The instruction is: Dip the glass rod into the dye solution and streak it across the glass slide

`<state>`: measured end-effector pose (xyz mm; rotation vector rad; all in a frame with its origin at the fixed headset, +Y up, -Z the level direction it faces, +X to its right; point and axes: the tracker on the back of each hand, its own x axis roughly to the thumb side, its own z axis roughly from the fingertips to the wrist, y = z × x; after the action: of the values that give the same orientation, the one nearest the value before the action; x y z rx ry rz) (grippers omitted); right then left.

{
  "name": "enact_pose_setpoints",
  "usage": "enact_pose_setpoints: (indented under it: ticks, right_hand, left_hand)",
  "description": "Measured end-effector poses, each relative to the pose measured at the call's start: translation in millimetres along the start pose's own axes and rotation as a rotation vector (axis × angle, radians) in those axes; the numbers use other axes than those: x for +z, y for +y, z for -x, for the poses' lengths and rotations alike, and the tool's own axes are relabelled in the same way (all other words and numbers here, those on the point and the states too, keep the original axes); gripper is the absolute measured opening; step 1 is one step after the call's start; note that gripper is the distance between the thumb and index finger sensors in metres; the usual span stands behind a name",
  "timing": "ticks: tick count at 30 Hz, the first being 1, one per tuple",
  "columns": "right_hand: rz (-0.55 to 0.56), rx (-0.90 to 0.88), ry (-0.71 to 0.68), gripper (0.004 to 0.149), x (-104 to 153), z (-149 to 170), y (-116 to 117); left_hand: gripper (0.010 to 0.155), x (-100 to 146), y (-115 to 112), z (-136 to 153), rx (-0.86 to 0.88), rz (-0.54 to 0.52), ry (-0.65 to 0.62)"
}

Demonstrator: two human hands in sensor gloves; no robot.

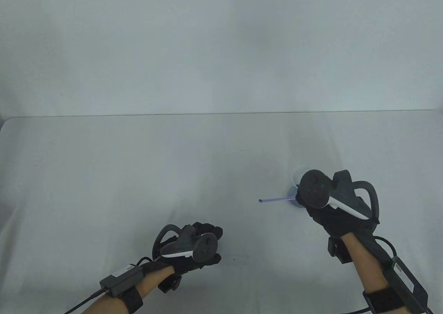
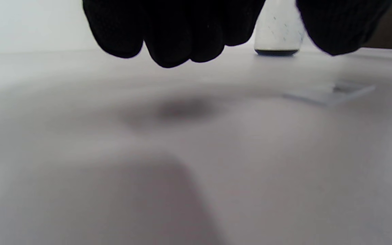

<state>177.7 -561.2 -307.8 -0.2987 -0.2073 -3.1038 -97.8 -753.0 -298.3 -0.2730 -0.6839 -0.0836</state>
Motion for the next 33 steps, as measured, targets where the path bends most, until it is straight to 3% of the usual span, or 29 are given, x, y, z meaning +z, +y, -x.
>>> enact_pose_setpoints:
  ticks: [6, 14, 23, 33]
  right_hand:
    - [-0.148, -0.004, -0.147, 0.042, -1.1, -30.7, 41.9]
    - [-0.215, 0.002, -0.223, 0.042, -8.0, -60.9, 73.1]
    - [-0.246, 0.035, -0.241, 0.042, -16.6, -79.5, 94.4]
    - [-0.254, 0.058, -0.237, 0.042, -16.7, -82.2, 95.9]
  left_hand:
    - [0.073, -4.3, -8.0, -12.8, -0.044, -0.007, -0.016]
    - [0.064, -0.9, -11.8, -15.4, -0.071, -0.023, -0.019]
    - [0.057, -1.8, -11.4, -18.9, -0.09, -0.034, -0.027]
    - [0.057, -1.7, -11.1, -19.7, -0.095, -0.034, -0.028]
